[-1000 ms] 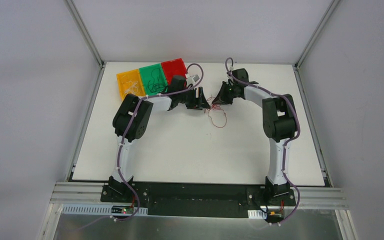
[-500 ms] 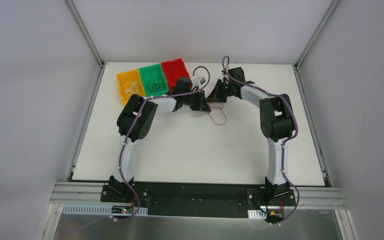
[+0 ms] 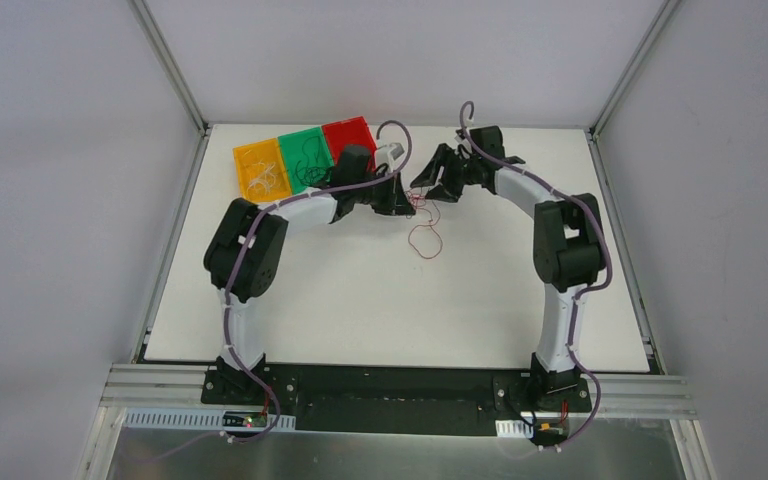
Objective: Untangle the cables
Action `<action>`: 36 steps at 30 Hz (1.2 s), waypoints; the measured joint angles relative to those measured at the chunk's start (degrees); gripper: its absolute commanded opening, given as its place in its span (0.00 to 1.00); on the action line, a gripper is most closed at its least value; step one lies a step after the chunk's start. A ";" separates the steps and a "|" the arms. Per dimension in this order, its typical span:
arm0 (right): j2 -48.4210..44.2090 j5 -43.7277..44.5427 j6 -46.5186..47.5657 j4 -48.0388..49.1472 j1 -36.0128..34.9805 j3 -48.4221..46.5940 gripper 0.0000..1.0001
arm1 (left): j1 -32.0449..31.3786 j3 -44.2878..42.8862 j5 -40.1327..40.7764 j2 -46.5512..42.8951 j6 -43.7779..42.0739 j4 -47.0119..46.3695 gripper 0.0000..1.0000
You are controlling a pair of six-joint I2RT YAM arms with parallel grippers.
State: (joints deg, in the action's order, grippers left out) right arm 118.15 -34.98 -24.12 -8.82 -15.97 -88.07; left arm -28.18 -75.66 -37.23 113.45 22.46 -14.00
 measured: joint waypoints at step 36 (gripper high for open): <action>-15.47 1.75 11.96 -11.93 12.22 1.05 0.99 | 20.68 -40.19 0.48 23.74 -19.93 20.39 0.00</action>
State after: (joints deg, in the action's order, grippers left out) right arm 102.67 -33.23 -12.16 -20.75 -3.75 -87.02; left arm -7.51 -115.85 -36.75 137.19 2.52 6.39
